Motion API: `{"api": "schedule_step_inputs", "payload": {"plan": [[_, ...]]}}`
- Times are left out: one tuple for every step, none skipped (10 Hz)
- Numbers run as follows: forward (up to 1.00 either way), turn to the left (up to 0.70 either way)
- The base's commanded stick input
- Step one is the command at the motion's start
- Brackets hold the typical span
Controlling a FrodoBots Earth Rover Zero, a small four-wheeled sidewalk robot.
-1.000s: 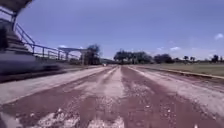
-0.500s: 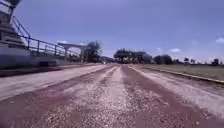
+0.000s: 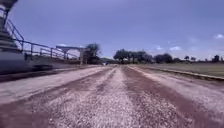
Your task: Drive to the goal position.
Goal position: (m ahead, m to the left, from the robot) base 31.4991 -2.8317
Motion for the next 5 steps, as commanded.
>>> {"api": "schedule_step_inputs", "payload": {"plan": [[1.0, 0.0], [1.0, 0.0], [1.0, 0.0], [1.0, 0.0], [1.0, 0.0]]}}
